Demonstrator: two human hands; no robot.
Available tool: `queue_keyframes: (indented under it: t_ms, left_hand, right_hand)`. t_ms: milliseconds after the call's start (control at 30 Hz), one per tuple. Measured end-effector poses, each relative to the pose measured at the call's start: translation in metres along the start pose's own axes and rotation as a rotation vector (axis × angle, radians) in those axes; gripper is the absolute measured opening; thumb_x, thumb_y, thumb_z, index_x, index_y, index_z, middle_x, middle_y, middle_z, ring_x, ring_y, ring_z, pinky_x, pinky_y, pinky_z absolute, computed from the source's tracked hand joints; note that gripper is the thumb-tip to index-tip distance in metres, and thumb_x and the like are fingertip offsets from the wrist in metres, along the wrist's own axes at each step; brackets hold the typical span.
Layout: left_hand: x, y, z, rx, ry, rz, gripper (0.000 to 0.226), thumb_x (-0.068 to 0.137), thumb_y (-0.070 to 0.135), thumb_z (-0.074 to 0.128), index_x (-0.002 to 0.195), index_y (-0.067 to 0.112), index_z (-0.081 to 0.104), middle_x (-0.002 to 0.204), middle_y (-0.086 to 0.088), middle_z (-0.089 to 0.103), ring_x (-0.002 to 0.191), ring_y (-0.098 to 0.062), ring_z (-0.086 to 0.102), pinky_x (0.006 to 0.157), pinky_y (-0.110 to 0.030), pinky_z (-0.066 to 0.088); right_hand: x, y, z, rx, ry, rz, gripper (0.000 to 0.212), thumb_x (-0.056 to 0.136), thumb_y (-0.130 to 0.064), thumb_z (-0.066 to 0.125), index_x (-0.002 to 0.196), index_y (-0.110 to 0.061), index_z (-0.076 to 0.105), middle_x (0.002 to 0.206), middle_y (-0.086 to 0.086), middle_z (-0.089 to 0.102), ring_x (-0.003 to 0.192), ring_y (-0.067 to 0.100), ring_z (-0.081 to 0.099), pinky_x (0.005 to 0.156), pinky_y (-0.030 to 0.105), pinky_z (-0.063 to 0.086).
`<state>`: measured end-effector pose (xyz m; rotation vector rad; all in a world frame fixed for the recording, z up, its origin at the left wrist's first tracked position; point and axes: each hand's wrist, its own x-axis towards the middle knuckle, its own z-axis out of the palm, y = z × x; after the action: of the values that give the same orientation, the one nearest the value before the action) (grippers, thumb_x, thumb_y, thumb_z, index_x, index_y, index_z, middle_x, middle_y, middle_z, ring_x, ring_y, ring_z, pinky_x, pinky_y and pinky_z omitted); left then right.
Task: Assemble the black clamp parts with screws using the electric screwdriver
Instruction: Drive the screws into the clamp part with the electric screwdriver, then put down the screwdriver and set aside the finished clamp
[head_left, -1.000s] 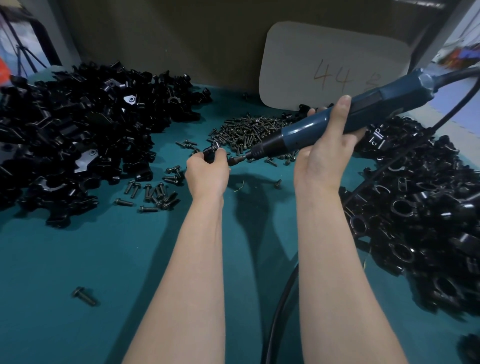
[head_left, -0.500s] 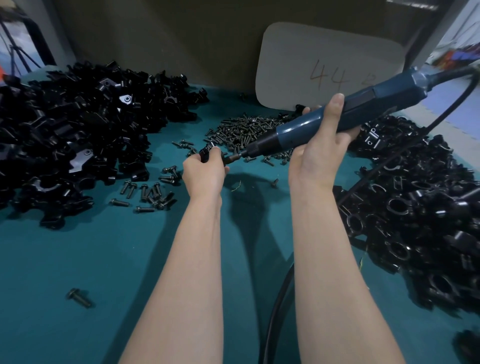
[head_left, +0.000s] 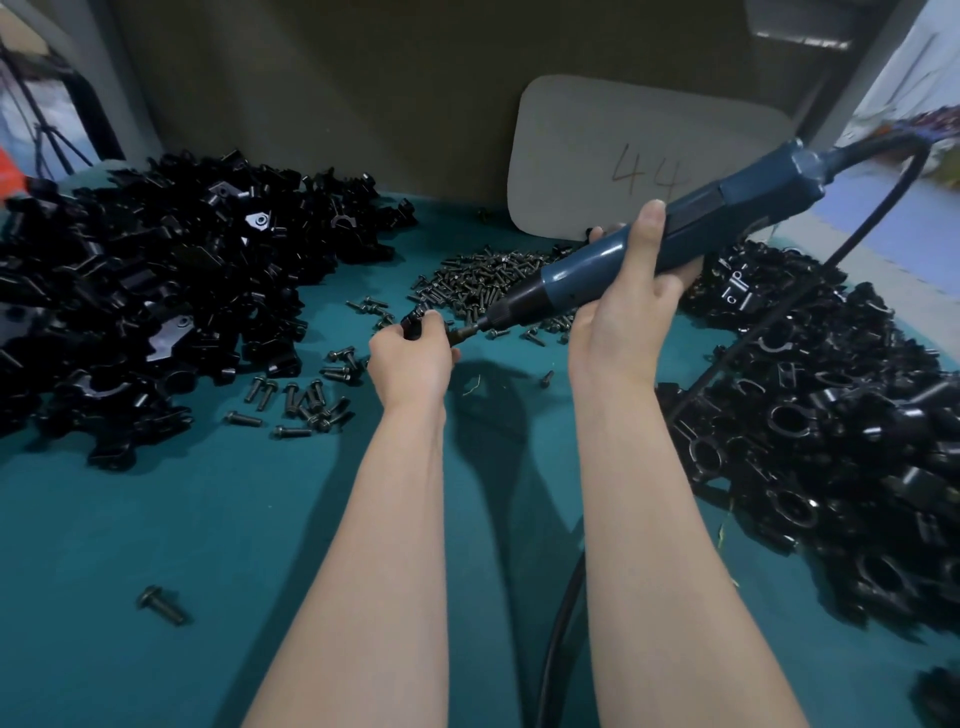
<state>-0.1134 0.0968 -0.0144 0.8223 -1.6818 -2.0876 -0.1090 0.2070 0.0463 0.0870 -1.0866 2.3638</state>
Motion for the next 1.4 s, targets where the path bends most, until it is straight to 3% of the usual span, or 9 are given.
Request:
queue_keyframes:
  t_ms: [200, 433, 533, 667, 767, 900, 1133, 1300, 1400]
  left_hand:
    - [0.003, -0.003, -0.003, 0.241, -0.028, 0.085, 0.025, 0.087, 0.030, 0.059, 0.068, 0.015, 0.056, 0.057, 0.007, 0.062, 0.071, -0.027, 0.072, 0.078, -0.044, 0.059]
    - [-0.005, 0.006, -0.006, 0.583, -0.116, 0.108, 0.033, 0.086, 0.041, 0.051, 0.072, 0.014, 0.063, 0.049, 0.003, 0.066, 0.064, -0.019, 0.068, 0.061, -0.024, 0.050]
    - [-0.007, 0.009, -0.005, 0.630, -0.142, 0.100, 0.035, 0.086, 0.040, 0.050, 0.063, 0.016, 0.059, 0.050, 0.003, 0.067, 0.064, -0.020, 0.067, 0.067, -0.026, 0.053]
    - [-0.005, 0.008, -0.007, 0.561, -0.167, 0.103, 0.032, 0.086, 0.040, 0.052, 0.082, 0.011, 0.065, 0.069, -0.004, 0.074, 0.075, -0.024, 0.073, 0.081, -0.039, 0.059]
    - [-0.005, 0.004, -0.006, 0.393, -0.173, 0.133, 0.024, 0.090, 0.032, 0.055, 0.098, 0.012, 0.065, 0.067, 0.002, 0.068, 0.082, -0.024, 0.072, 0.083, -0.044, 0.058]
    - [-0.007, 0.004, -0.003, 0.193, -0.142, 0.150, 0.014, 0.088, 0.021, 0.059, 0.074, 0.023, 0.057, 0.073, 0.005, 0.060, 0.080, -0.025, 0.062, 0.092, -0.047, 0.053]
    - [-0.012, 0.002, 0.005, 0.045, -0.186, 0.089, 0.008, 0.091, 0.018, 0.062, 0.089, 0.026, 0.064, 0.084, 0.006, 0.062, 0.078, -0.017, 0.062, 0.090, -0.037, 0.055]
    - [-0.020, 0.004, 0.016, 0.018, -0.237, 0.060, 0.037, 0.093, 0.022, 0.061, 0.129, 0.022, 0.053, 0.110, -0.005, 0.064, 0.069, -0.012, 0.067, 0.079, -0.029, 0.058]
    - [-0.033, 0.008, 0.021, 0.083, -0.261, 0.128, 0.015, 0.093, 0.024, 0.061, 0.106, 0.026, 0.052, 0.106, -0.009, 0.067, 0.077, -0.017, 0.069, 0.079, -0.034, 0.058]
  right_hand:
    - [0.005, -0.005, -0.006, 0.071, -0.133, 0.076, 0.046, 0.099, -0.022, 0.048, 0.141, -0.016, 0.031, 0.090, -0.001, 0.056, 0.081, 0.014, 0.059, 0.079, 0.026, 0.051]
    - [0.010, -0.019, -0.019, 0.127, -0.157, 0.133, 0.063, 0.095, -0.038, 0.050, 0.145, -0.004, 0.031, 0.086, 0.004, 0.058, 0.080, 0.018, 0.061, 0.076, 0.028, 0.051]
    - [0.011, -0.024, -0.018, 0.144, -0.151, 0.157, 0.064, 0.093, -0.042, 0.051, 0.141, -0.002, 0.036, 0.085, 0.003, 0.058, 0.077, 0.018, 0.061, 0.074, 0.030, 0.052]
    - [0.014, -0.028, -0.018, 0.163, -0.109, 0.273, 0.049, 0.093, -0.051, 0.048, 0.116, -0.008, 0.050, 0.078, 0.002, 0.060, 0.068, 0.016, 0.061, 0.066, 0.029, 0.052]
    - [0.020, -0.030, -0.018, -0.143, 0.047, 0.345, 0.068, 0.086, -0.055, 0.058, 0.133, -0.008, 0.041, 0.093, 0.003, 0.063, 0.069, 0.016, 0.067, 0.060, 0.028, 0.055]
    - [0.028, -0.022, -0.033, -0.774, -0.037, 0.412, 0.094, 0.084, -0.013, 0.066, 0.150, -0.023, 0.000, 0.125, 0.011, 0.052, 0.094, 0.024, 0.059, 0.082, 0.041, 0.054]
    - [0.020, -0.007, -0.047, -1.445, -0.166, 0.429, 0.070, 0.094, -0.010, 0.052, 0.150, -0.033, 0.018, 0.146, 0.017, 0.022, 0.076, 0.021, 0.046, 0.080, 0.030, 0.038]
    - [0.009, 0.005, -0.042, -1.654, -0.179, 0.474, 0.058, 0.091, -0.010, 0.050, 0.143, -0.025, 0.031, 0.147, 0.016, 0.016, 0.123, 0.040, 0.036, 0.104, 0.041, 0.032]
    - [0.006, 0.002, -0.040, -1.733, -0.162, 0.470, 0.045, 0.093, -0.020, 0.053, 0.136, -0.014, 0.039, 0.152, 0.019, 0.013, 0.133, 0.038, 0.020, 0.109, 0.044, 0.026]
